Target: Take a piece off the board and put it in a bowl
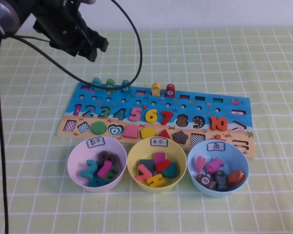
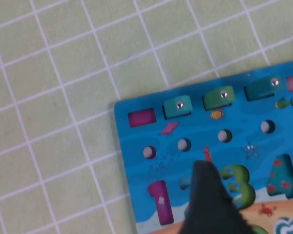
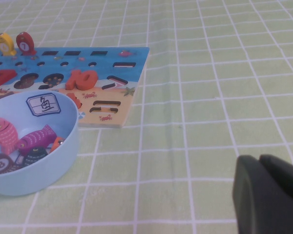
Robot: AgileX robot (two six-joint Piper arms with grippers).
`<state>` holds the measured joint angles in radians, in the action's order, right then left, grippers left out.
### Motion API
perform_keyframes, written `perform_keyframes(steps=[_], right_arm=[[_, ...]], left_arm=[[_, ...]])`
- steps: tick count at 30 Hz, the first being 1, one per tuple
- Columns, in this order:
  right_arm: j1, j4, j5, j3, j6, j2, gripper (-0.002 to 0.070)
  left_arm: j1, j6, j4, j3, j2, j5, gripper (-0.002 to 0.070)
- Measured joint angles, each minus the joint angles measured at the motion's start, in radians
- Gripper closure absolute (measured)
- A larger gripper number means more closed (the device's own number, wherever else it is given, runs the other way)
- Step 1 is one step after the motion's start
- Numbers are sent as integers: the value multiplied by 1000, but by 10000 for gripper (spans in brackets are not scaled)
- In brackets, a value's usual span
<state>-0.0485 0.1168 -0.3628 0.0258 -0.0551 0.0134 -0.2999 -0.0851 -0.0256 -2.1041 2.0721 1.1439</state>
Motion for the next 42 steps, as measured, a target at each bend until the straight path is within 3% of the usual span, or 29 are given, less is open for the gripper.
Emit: perform_keyframes(steps=[3, 7, 42], right_arm=[[0, 0, 0, 0, 0, 0, 694], [0, 0, 0, 0, 0, 0, 694], [0, 0, 0, 0, 0, 0, 694]], left_arm=[[-1, 17, 0, -19, 48, -32, 293], [-1, 44, 4, -33, 94, -73, 275], [22, 106, -4, -40, 241, -176, 271]])
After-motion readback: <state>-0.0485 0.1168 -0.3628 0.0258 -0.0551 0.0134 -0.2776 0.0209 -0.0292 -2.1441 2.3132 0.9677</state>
